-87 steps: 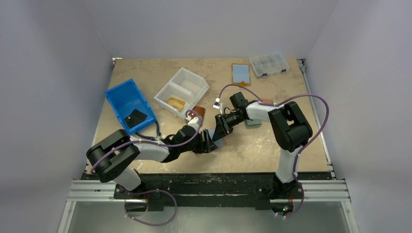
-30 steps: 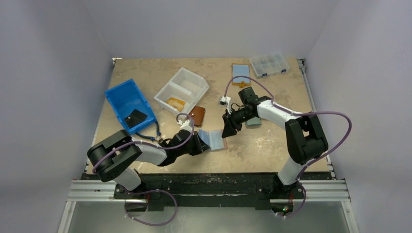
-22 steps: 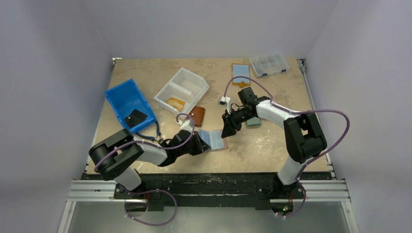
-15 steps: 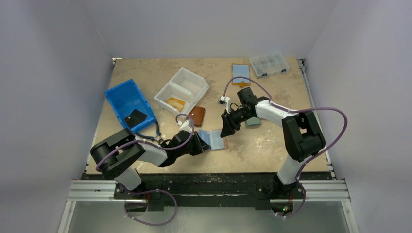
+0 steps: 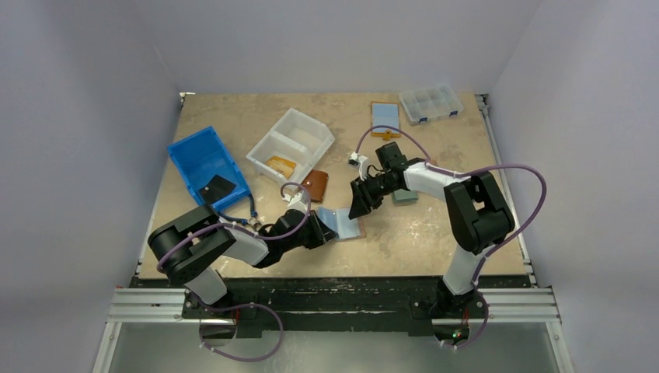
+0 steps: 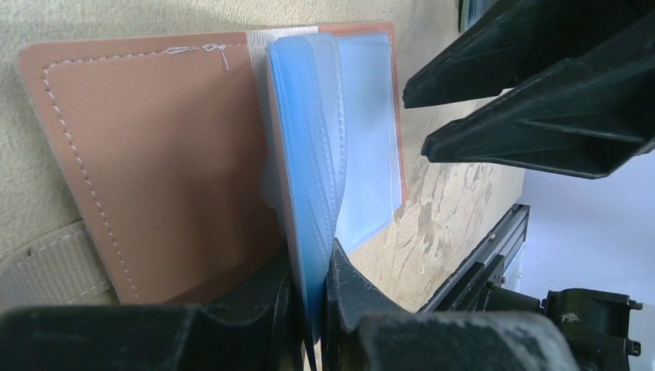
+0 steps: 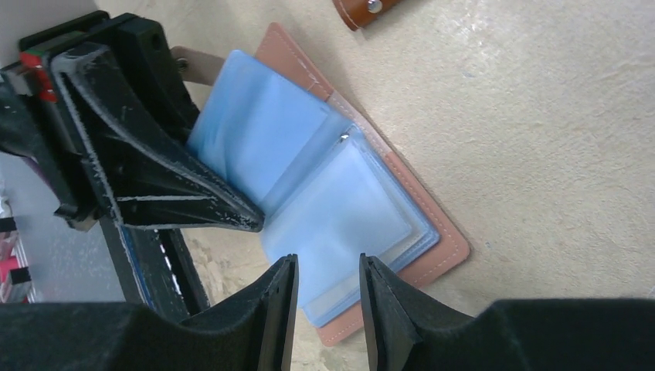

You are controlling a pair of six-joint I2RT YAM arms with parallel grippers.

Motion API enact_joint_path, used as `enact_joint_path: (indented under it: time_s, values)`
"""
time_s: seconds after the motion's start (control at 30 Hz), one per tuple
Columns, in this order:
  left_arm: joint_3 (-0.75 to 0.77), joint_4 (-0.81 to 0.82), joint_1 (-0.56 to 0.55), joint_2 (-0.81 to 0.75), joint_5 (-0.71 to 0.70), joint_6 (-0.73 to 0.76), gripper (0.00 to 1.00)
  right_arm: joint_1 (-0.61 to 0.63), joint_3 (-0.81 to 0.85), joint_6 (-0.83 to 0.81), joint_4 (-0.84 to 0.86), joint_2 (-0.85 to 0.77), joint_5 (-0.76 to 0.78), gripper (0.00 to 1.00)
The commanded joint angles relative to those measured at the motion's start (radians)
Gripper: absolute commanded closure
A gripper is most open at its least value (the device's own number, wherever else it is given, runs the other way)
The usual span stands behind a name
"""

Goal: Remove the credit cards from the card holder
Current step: Remove the credit card from the card holder.

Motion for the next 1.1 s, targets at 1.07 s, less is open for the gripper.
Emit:
enact_joint_path:
  time_s: [1.07]
  values:
    - [-0.001, 0.078, -0.004, 0.044, 0.009, 0.002, 0.82, 0.005, 0.010, 0.087, 0.023, 0.069, -0.112, 0.59]
